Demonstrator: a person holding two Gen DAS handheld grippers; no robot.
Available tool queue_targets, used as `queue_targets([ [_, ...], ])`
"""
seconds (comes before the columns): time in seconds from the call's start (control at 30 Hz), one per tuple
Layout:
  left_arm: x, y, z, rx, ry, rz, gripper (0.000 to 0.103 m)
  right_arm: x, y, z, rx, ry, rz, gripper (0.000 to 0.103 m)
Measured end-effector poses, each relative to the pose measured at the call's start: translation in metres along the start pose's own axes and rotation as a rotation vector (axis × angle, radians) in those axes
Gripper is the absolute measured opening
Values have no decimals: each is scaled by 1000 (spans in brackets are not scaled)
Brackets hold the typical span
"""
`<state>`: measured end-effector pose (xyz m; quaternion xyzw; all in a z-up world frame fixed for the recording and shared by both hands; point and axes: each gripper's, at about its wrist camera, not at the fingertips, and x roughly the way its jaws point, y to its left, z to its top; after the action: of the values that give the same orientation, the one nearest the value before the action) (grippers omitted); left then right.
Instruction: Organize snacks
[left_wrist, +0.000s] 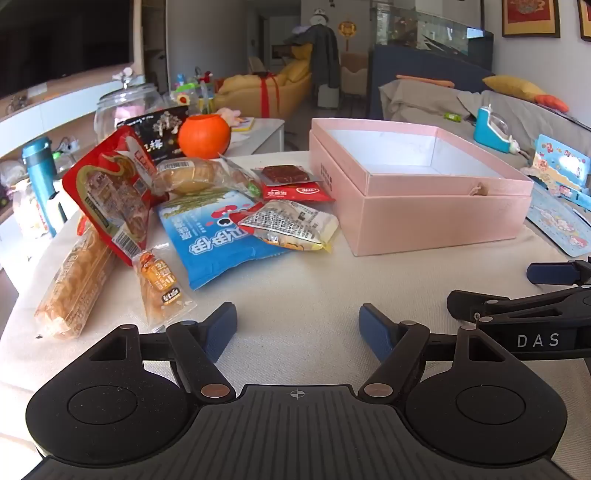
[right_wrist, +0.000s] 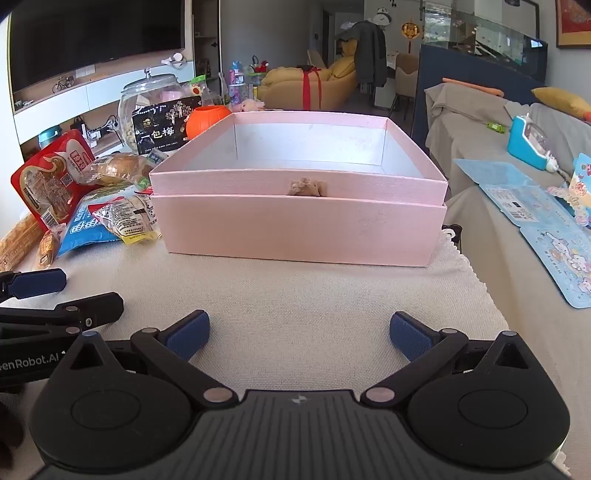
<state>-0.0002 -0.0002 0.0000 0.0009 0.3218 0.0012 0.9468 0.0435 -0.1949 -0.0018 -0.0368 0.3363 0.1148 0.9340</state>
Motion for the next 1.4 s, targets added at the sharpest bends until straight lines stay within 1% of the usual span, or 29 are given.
queue_targets([
  [0.03,0,0,0,0,0,0,79,0,1,0,-13,7,-11,103],
  [0.17,0,0,0,0,-1,0,79,0,0,0,4,3,4,103],
  [1.4,0,0,0,-2,1,-2,79,0,0,0,6,3,5,103],
])
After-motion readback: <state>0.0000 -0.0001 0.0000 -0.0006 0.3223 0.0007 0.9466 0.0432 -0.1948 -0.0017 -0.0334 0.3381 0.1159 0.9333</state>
